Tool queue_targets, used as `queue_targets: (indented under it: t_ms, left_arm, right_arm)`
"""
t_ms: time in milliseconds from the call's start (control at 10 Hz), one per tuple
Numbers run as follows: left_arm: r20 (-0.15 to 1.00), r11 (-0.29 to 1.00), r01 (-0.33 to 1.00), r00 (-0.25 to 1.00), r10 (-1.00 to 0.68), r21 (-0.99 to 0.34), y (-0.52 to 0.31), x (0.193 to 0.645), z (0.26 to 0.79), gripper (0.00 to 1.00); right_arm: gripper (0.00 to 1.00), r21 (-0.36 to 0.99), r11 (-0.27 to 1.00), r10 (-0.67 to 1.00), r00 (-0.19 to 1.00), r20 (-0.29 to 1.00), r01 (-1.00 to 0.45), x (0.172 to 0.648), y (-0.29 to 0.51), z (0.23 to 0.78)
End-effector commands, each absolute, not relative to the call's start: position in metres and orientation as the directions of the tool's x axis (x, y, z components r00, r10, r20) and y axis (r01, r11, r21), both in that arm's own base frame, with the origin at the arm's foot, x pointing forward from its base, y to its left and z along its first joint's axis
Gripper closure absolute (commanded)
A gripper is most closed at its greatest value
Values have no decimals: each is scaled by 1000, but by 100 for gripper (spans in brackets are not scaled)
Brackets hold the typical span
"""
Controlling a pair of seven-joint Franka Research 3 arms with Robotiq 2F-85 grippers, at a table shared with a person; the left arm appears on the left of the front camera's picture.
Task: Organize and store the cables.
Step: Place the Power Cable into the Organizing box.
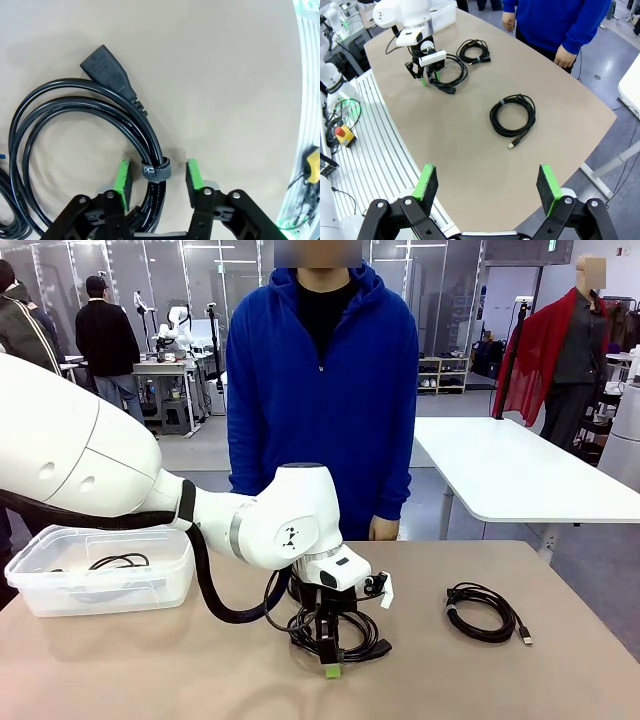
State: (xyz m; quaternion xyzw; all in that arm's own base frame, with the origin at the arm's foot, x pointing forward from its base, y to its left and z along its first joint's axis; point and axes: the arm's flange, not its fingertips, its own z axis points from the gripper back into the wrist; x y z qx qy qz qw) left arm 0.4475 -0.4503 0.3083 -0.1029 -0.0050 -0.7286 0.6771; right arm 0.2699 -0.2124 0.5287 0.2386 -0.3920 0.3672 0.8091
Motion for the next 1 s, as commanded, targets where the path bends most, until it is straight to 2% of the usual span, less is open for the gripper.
queue_targets:
  t_ms: [0,100,200,600,700,900]
  left_arm:
    - [156,-98,987,-77,-985,-127,-456,451,310,100]
    - [154,-97,987,-77,-985,-129,-455,451,310,96]
    - [152,-95,987,-75,-986,-131,-455,451,310,100]
    - [162,-111,984,-88,-983,-140,-452,450,321,100]
    - [180,-179,976,-155,-971,-127,-450,447,334,100]
    - [139,-234,963,-215,-967,-133,-442,441,367,100]
  right_arm:
    - [0,85,610,410,406,817,-788,270,-214,530]
    - [0,85,610,410,406,817,-788,270,-214,530]
    - [0,85,610,410,406,817,-788,270,-214,530]
    - [0,85,610,410,406,817,-788,270,-214,530]
    - [0,85,610,410,406,817,-788,270,-214,530]
    - [0,85,610,410,406,817,-788,270,-214,530]
